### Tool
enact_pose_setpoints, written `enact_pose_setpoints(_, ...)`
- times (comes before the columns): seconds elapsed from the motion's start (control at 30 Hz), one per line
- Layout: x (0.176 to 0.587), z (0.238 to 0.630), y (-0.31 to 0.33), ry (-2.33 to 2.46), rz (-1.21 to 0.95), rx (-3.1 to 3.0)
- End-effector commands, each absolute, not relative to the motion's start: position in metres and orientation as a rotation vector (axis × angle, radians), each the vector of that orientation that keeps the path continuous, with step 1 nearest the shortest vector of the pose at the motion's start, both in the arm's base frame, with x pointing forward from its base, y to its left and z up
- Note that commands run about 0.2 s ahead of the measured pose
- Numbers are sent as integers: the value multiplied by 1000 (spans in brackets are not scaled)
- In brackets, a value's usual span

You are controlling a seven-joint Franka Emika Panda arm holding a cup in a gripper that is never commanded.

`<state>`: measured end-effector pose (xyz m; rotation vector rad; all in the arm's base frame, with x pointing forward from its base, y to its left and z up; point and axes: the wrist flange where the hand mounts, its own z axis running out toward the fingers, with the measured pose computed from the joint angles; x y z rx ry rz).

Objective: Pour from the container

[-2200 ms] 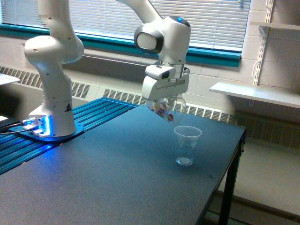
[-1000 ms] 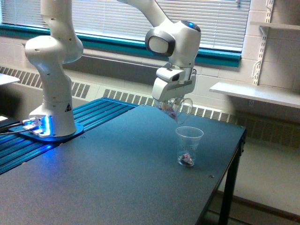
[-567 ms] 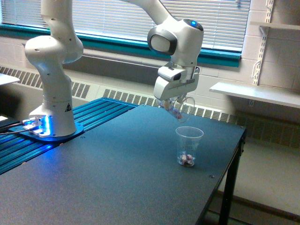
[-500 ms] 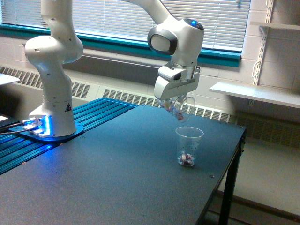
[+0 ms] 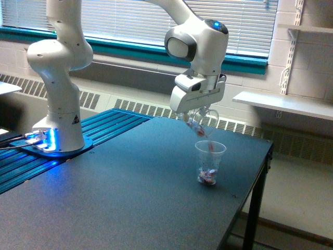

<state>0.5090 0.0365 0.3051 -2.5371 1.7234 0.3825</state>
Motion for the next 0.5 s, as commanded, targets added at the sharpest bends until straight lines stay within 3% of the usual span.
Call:
enact_pose_setpoints(0.03,513,302,31,1713,411,-2544)
enact_pose_setpoints(0.5,517,308,41,1682,399,-2593)
